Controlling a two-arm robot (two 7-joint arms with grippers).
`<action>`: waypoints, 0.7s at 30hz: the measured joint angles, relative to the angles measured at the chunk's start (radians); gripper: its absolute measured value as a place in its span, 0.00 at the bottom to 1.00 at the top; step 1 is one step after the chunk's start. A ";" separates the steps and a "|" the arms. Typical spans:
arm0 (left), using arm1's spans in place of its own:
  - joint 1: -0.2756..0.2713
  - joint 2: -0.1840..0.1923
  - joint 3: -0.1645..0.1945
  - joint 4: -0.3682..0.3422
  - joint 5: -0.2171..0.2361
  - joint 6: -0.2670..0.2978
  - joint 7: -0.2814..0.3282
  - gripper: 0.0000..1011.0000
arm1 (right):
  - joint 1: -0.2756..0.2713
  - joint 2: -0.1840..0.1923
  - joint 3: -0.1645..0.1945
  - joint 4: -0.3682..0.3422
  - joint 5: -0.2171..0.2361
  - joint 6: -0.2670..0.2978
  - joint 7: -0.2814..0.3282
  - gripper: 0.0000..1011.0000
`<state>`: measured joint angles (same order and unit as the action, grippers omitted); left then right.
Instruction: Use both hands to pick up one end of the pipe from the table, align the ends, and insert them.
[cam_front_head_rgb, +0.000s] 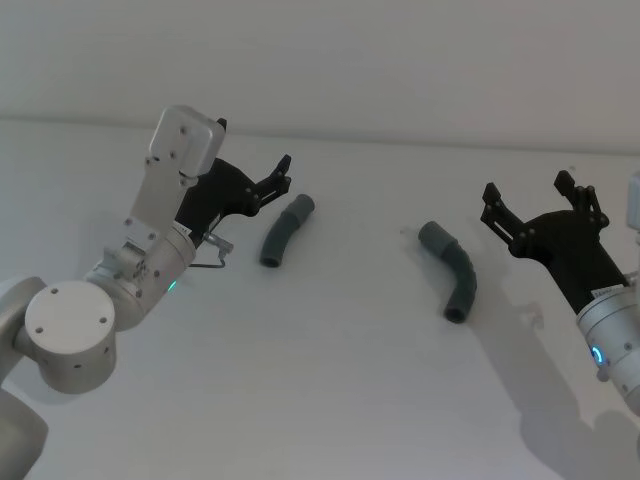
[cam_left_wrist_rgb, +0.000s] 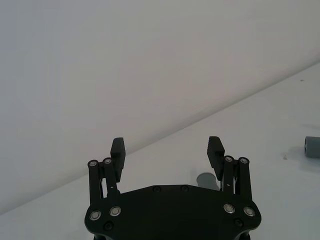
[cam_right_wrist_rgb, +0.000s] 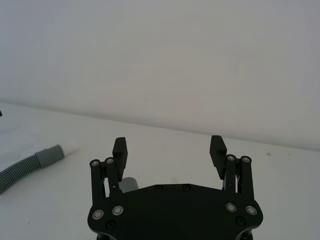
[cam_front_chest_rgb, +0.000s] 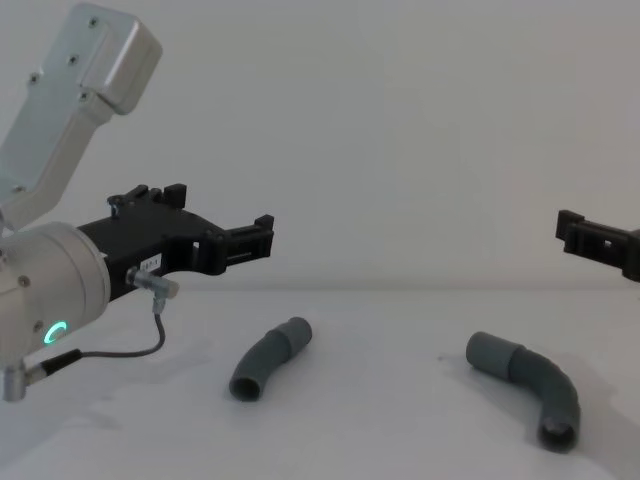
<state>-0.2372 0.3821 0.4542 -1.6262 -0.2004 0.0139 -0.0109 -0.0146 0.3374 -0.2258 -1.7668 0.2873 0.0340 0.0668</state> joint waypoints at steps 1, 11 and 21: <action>0.000 0.000 0.000 0.000 0.000 0.000 0.000 0.99 | 0.000 0.000 0.000 0.000 0.000 0.000 0.000 0.99; 0.000 0.000 0.000 0.000 0.000 0.000 0.000 0.99 | 0.000 0.000 0.000 0.000 0.000 0.000 0.000 0.99; 0.000 0.000 0.000 0.000 0.000 0.000 0.000 0.99 | 0.000 0.000 0.000 0.000 0.000 0.000 0.000 0.99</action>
<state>-0.2371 0.3821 0.4542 -1.6262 -0.2004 0.0138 -0.0109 -0.0146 0.3374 -0.2258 -1.7668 0.2874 0.0341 0.0668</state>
